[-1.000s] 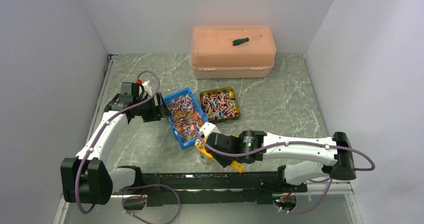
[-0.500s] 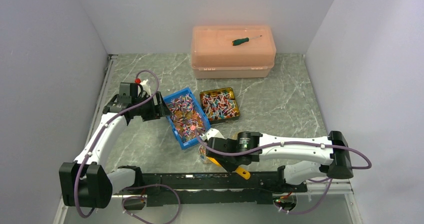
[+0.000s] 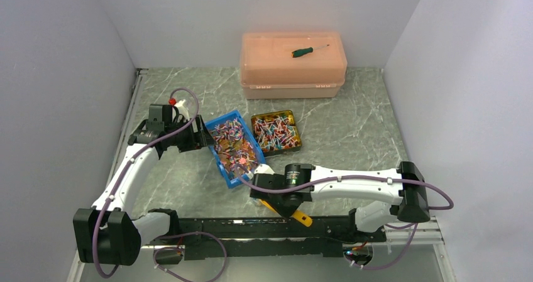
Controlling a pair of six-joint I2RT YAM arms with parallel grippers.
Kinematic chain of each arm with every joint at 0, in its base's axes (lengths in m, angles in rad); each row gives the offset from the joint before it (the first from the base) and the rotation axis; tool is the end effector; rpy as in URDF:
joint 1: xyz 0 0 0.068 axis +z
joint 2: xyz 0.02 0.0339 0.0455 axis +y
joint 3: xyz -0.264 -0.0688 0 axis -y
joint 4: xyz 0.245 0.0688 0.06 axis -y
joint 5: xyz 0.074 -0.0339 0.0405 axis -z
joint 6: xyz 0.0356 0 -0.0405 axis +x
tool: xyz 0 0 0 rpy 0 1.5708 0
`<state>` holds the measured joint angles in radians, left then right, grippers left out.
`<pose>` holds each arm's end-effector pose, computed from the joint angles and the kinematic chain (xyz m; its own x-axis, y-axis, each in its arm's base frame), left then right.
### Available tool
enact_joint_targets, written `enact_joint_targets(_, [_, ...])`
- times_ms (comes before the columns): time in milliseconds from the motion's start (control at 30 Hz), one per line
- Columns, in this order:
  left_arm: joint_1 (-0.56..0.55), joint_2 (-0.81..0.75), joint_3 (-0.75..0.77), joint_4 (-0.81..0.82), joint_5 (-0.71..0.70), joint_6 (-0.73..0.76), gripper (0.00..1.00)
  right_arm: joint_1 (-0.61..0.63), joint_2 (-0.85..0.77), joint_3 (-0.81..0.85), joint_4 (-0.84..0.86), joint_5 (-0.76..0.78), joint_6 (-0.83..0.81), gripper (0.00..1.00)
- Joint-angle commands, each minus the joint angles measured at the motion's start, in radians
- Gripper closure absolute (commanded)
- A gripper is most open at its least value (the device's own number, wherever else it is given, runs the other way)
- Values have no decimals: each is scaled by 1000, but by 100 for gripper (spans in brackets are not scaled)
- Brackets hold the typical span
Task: Pack the candies
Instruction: Place the fake candies in the packing bottle.
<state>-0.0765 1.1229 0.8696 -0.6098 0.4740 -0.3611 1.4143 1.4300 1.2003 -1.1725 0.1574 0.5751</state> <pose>0.2247 -0.0335 0.2678 -0.8373 -0.2511 -0.4856 0.0727 0.8292 -0.5541 0.0450 0.2495 0.2699 -0.6573 -0.7193 -0.2249 -0.7316 0.6806 -0.0384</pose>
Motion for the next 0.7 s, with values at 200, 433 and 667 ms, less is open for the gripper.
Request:
enact_joint_targets(200, [10,-37,-6,19,28,5,23,-30,46,106,-105,-32,14,100])
enact_joint_targets(433, [18,-47,-10,25,50,2,23,-53,70,142,-152,-64,-1,100])
enact_joint_targets(667, [21,-43,-14,34,71,2,23,-74,47,164,-176,-83,1,100])
